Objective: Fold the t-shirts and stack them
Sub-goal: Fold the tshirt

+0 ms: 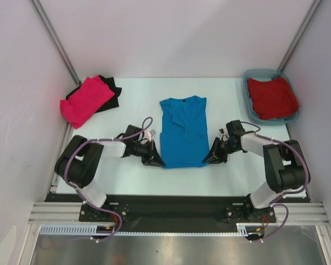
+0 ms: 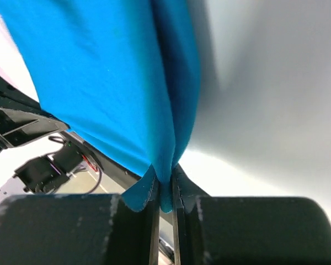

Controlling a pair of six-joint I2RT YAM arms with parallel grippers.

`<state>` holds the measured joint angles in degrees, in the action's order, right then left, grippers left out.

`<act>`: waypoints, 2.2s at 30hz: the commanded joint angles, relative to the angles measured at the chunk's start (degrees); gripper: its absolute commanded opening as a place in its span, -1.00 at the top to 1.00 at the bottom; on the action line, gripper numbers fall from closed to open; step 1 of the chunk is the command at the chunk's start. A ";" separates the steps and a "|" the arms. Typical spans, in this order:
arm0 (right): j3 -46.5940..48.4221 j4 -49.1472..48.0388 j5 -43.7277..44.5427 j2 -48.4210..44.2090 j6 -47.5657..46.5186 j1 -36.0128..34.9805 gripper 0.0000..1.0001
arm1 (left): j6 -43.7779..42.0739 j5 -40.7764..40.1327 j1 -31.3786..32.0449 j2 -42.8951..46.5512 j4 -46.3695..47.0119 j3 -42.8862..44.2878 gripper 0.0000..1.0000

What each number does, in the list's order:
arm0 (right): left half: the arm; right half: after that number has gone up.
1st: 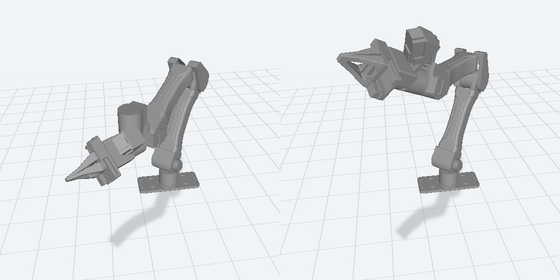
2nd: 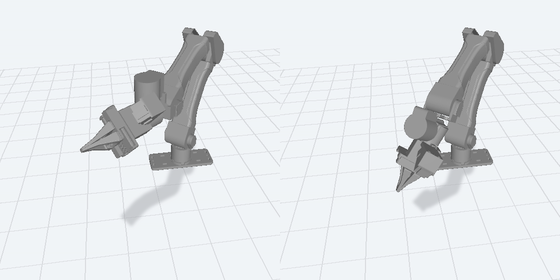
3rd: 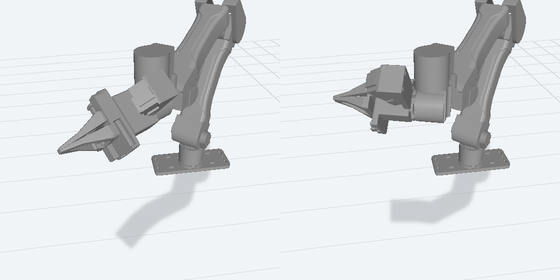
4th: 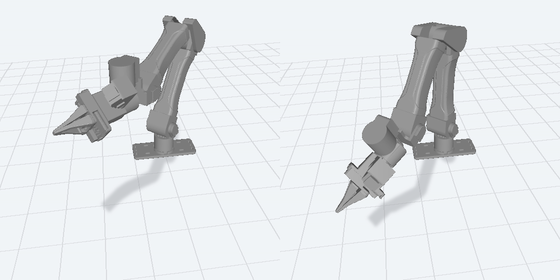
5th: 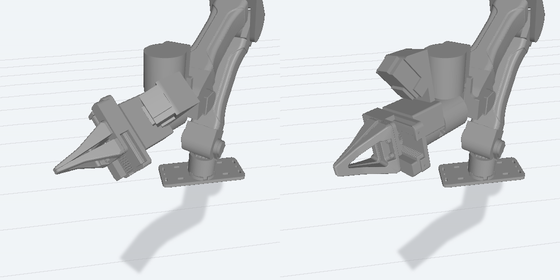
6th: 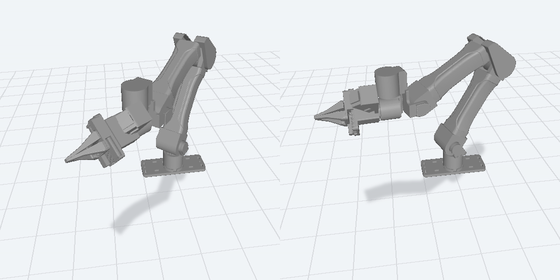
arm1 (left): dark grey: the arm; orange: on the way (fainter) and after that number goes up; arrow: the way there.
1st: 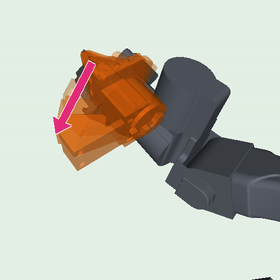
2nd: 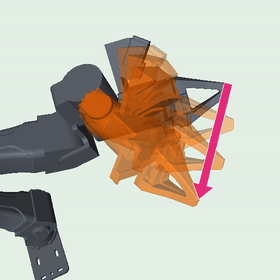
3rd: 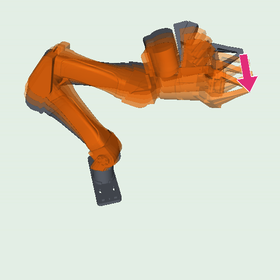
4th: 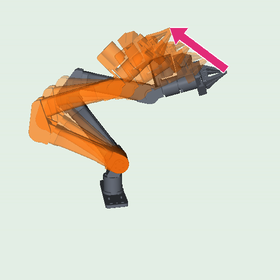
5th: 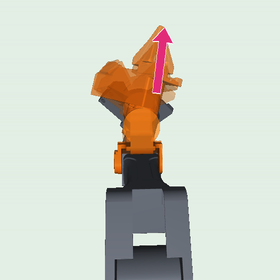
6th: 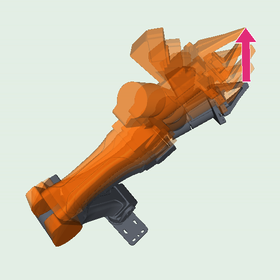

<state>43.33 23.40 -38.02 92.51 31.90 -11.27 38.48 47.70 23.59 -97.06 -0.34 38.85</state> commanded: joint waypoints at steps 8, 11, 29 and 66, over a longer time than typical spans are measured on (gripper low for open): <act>-2.64 19.74 4.27 -19.18 -0.61 -3.94 1.00 | -4.99 0.81 2.51 15.75 -21.08 -2.46 0.99; -2.37 24.65 4.19 -24.11 -0.08 -4.29 1.00 | -4.91 0.38 2.60 21.62 -26.72 -1.94 0.99; 10.61 29.25 7.08 -22.83 -0.34 -4.82 1.00 | -2.87 -4.81 2.51 21.66 -34.11 14.47 0.99; 67.24 33.03 1.73 35.99 -9.22 3.27 1.00 | -1.91 0.90 -5.58 -30.12 -39.47 66.18 0.88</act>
<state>108.66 54.59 -34.20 128.79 23.90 -8.47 36.10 46.74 17.98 -127.15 -37.63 101.89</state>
